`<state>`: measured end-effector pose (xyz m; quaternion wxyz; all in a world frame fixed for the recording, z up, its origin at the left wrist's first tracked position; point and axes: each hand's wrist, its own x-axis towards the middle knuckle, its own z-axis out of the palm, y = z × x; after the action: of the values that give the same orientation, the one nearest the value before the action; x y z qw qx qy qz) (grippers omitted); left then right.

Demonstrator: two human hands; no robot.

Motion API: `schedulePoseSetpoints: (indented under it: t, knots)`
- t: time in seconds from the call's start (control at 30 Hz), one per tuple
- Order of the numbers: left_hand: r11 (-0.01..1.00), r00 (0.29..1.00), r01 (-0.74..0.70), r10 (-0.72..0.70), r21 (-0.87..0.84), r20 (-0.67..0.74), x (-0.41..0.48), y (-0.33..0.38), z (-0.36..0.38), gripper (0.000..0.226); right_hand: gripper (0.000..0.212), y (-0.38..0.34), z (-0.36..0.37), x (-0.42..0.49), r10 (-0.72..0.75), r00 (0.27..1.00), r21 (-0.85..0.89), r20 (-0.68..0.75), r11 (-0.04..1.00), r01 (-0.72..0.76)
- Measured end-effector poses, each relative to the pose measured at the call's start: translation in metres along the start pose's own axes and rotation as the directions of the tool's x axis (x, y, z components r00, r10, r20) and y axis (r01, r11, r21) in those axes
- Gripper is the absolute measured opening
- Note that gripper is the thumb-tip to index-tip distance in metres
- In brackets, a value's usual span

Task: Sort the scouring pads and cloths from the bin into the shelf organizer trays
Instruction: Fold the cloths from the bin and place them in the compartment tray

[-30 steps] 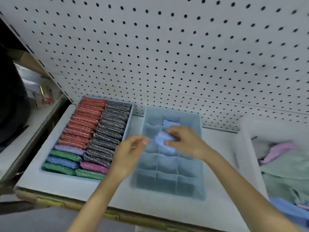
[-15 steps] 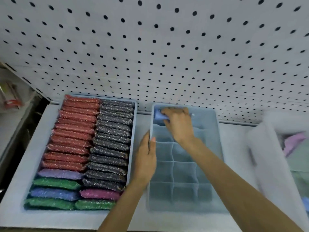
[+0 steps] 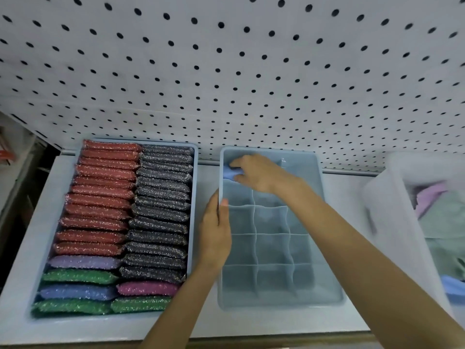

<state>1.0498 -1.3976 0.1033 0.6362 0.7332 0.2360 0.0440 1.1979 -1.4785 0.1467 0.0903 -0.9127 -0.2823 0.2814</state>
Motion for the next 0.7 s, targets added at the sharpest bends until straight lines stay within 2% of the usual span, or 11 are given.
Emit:
schedulePoseSetpoints:
  t: [0.17, 0.27, 0.33, 0.4, 0.5, 0.6, 0.7]
  knots:
    - [1.0, 1.0, -0.013, 0.013, -0.01, 0.005, -0.001, 0.003, 0.0, 0.029, 0.025, -0.007, 0.008, -0.004, -0.024, 0.998, -0.102, 0.055, 0.994, 0.03]
    - [1.0, 1.0, -0.019, 0.019, 0.024, -0.007, -0.002, 0.004, 0.0, 0.027, 0.025, -0.005, 0.004, -0.003, -0.011, 0.993, -0.058, 0.117, 0.998, 0.017]
    - [0.999, 1.0, -0.018, 0.018, 0.031, -0.009, -0.001, 0.003, -0.001, 0.026, 0.024, -0.001, -0.001, -0.001, -0.007, 0.991, 0.043, 0.131, 0.999, 0.002]
    - [1.0, 1.0, -0.017, 0.017, 0.015, 0.002, -0.001, 0.002, -0.001, 0.025, 0.025, 0.003, -0.001, -0.002, -0.01, 0.999, 0.141, 0.048, 0.99, 0.003]
    - [1.0, 1.0, 0.007, -0.007, 0.027, 0.007, -0.001, 0.003, -0.001, 0.026, 0.018, 0.008, 0.009, -0.004, 0.066, 0.994, 0.137, -0.088, 0.989, -0.053]
    - [0.998, 0.999, 0.038, -0.038, 0.055, 0.007, -0.001, 0.001, -0.001, 0.028, 0.014, 0.008, 0.012, -0.008, 0.092, 0.992, 0.135, -0.087, 0.988, -0.079]
    - [0.99, 0.998, 0.054, -0.056, 0.128, 0.014, -0.002, 0.007, -0.004, 0.03, 0.023, 0.013, -0.002, -0.02, 0.086, 0.981, 0.289, -0.174, 0.957, -0.033]
